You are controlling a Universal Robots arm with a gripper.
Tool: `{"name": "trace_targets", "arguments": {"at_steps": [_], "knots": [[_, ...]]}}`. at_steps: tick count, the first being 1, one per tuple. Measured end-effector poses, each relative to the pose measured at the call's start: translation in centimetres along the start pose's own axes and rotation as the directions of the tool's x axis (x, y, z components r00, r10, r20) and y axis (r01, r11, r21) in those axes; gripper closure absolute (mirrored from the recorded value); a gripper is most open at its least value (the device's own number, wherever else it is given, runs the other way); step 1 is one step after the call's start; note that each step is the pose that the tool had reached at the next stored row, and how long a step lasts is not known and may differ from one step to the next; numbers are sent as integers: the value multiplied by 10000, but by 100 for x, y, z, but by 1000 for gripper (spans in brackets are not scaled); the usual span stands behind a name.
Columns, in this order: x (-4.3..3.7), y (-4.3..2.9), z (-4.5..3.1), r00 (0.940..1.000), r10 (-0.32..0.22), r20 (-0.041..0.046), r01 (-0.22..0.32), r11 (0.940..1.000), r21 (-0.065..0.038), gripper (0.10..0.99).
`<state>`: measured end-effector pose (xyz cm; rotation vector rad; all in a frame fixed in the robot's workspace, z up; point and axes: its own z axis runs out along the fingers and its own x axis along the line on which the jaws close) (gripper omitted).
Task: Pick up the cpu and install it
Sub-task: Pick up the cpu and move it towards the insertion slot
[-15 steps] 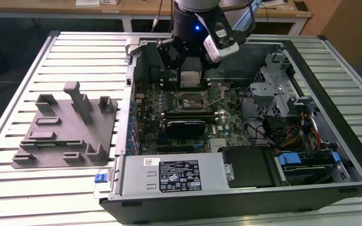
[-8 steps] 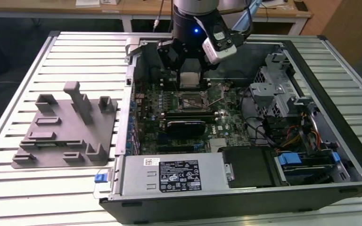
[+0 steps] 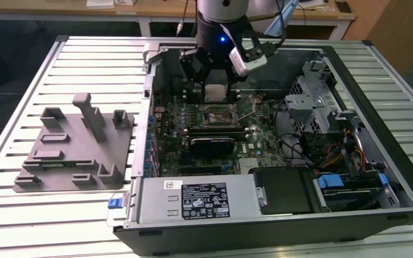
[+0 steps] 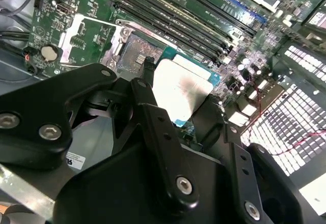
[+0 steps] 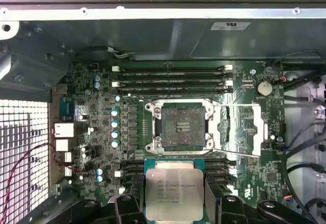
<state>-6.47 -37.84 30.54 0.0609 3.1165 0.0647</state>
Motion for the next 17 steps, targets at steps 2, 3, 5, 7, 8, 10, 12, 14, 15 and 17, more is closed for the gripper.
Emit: {"name": "trace_targets", "arguments": {"at_steps": [2, 3, 5, 7, 8, 10, 12, 14, 15, 17], "knots": [[1, 8, 27, 10000, 0, -3, 0, 10000, 2, 541], [1, 12, 42, 10000, 0, -5, 0, 10000, 2, 541], [2, 18, 71, 10000, 0, -9, 0, 10000, 2, 541], [3, 25, 102, 10000, 1, -12, -1, 10000, 2, 541], [3, 28, 119, 10000, 0, -15, 0, 10000, 1, 541], [4, 37, 151, 10000, 2, -22, -2, 10000, 2, 541], [-7, 45, 187, 10000, 0, -44, 0, 10000, 4, 541], [-40, 51, 224, 10000, 3, -78, -3, 10000, 4, 541], [-62, 54, 243, 10000, 4, -97, -4, 10000, 4, 541], [-126, 59, 279, 9999, 7, -149, -7, 10000, 7, 541]]}}
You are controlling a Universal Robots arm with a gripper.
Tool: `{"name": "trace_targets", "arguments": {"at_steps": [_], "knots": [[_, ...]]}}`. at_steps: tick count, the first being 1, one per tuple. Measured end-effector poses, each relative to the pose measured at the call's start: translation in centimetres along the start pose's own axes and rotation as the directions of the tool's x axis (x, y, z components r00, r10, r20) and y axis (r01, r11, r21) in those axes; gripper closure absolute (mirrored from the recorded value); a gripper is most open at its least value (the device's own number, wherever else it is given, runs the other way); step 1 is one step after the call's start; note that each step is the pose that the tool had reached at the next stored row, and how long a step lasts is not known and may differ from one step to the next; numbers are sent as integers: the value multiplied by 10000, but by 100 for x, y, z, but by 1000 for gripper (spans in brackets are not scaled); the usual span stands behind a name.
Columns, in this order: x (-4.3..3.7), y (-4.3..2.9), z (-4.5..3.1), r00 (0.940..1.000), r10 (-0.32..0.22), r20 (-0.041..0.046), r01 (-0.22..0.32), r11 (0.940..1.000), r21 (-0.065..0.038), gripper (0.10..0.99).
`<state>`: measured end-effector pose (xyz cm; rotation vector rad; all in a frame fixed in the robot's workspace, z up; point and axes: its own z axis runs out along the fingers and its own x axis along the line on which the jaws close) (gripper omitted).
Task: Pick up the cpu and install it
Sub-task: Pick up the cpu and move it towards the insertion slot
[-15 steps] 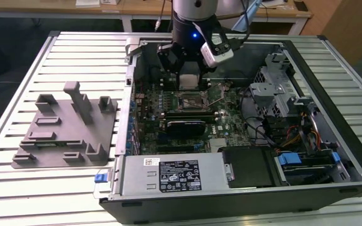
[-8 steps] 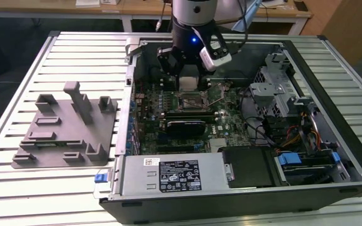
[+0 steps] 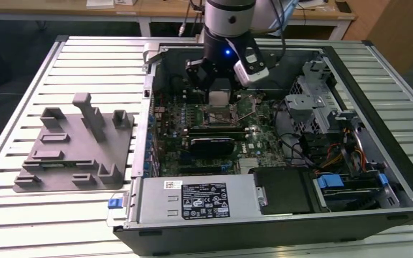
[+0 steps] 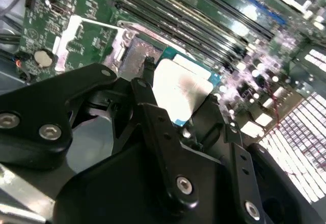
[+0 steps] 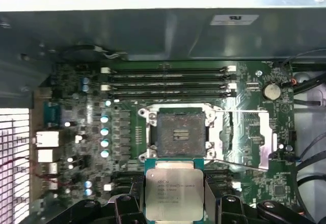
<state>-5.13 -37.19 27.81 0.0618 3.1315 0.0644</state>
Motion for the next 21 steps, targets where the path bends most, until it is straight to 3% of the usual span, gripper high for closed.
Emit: {"name": "trace_targets", "arguments": {"at_steps": [4, 7, 21], "knots": [[-123, 11, 60, 10000, 3, -85, -3, 10000, 3, 541], [-171, 24, 97, 9999, 3, -111, -3, 10000, 6, 541], [-168, 163, 289, 9998, -131, -119, 131, 9999, 3, 541]]}}
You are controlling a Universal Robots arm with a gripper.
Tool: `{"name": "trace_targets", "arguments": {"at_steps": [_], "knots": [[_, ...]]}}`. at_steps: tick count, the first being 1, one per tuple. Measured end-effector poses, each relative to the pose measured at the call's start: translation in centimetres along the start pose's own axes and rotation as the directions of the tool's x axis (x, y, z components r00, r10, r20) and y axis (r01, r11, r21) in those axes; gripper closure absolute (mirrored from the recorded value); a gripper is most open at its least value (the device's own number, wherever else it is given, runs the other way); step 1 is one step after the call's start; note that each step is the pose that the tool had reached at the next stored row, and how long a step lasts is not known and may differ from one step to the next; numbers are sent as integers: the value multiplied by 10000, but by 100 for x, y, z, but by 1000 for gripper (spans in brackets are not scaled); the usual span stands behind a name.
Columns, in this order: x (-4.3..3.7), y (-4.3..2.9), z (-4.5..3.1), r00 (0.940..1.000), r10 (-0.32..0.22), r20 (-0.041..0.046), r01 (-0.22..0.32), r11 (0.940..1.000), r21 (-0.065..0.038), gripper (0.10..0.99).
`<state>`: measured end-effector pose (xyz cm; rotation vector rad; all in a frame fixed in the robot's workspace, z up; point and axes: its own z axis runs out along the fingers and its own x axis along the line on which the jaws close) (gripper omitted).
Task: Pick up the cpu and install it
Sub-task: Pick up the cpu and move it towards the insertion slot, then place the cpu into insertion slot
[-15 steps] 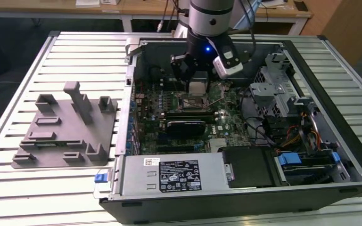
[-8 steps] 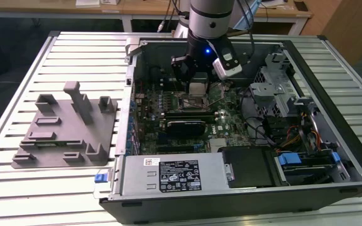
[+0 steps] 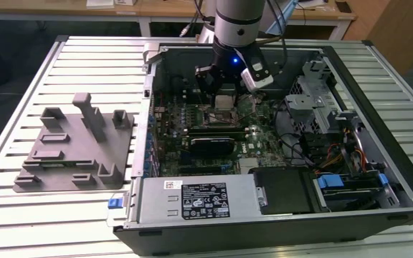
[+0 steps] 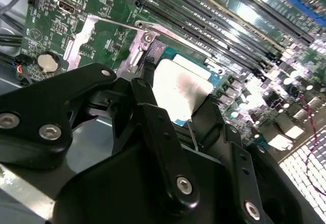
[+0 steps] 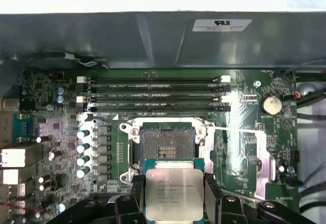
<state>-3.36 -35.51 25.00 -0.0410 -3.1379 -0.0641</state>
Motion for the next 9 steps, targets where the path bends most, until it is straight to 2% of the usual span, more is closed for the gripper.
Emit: {"name": "trace_targets", "arguments": {"at_steps": [4, 9], "knots": [[6, 39, 42, 10000, -7, 0, 7, 10000, -1, 541], [6, 40, 48, 10000, -8, -1, 8, 10000, -5, 541]]}}
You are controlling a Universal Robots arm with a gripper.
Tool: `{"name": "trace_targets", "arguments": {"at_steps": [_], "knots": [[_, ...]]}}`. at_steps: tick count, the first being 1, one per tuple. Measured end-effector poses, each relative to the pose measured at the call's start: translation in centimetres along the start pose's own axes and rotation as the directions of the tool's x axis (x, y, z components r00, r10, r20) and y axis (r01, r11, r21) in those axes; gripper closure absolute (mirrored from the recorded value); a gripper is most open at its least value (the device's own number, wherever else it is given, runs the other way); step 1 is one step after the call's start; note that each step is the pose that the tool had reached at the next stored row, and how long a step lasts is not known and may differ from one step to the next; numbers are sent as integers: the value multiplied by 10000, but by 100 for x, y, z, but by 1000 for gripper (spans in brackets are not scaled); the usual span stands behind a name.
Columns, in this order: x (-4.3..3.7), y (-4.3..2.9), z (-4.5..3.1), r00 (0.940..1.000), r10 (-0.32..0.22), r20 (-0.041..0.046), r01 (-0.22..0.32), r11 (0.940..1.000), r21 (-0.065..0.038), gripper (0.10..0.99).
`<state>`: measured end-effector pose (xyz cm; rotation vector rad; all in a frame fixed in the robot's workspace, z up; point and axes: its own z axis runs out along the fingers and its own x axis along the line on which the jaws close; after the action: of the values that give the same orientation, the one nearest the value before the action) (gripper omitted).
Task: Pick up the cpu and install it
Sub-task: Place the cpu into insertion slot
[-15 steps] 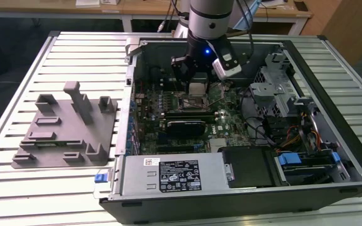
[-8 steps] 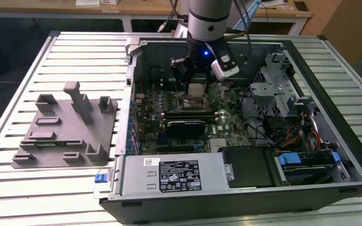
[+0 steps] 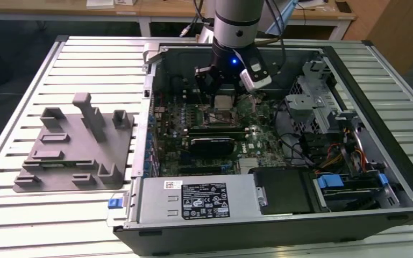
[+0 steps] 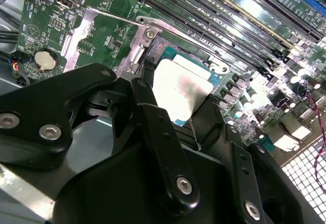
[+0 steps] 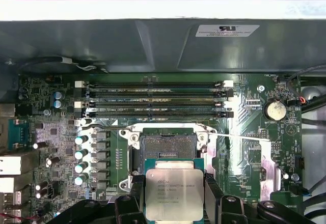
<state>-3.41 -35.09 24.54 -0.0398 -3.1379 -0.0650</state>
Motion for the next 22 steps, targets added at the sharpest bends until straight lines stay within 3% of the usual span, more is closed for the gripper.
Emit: {"name": "trace_targets", "arguments": {"at_steps": [12, 17, 22], "knots": [[0, 0, 0, 10000, 47, 1, -47, 10000, -3, 541], [0, 0, 1, 9977, 673, 28, -673, 9977, -7, 541], [0, 0, 1, 9887, 1500, 61, -1500, 9887, -12, 541]]}}
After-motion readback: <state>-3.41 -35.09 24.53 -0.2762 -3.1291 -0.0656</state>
